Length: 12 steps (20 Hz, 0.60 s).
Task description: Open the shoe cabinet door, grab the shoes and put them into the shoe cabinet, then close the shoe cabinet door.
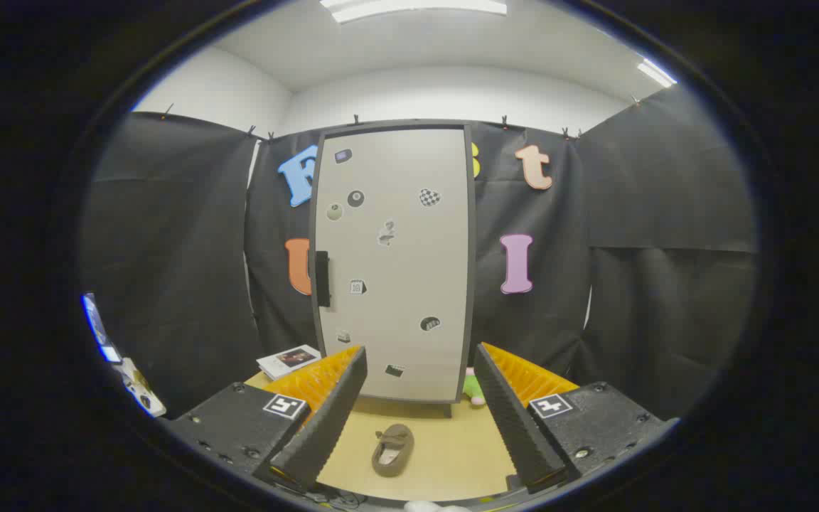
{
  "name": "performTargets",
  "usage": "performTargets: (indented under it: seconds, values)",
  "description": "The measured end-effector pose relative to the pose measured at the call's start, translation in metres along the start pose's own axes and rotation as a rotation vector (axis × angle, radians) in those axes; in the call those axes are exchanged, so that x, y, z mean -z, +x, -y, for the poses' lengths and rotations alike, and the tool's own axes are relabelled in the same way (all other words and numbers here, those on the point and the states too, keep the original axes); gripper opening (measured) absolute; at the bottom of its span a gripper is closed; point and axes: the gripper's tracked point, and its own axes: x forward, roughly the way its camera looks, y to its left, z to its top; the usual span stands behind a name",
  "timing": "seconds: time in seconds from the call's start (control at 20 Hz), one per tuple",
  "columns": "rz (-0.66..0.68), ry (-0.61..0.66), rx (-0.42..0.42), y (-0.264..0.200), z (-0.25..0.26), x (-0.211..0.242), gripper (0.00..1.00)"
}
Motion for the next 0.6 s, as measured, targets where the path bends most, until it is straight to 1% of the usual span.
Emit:
performTargets:
  seconds: [0.2,0.6]
  values:
    - [0.011,0.005,0.018,0.0,0.002,-0.003,0.99]
    - [0.013,-0.016,0.023,0.0,-0.01,-0.004,0.99]
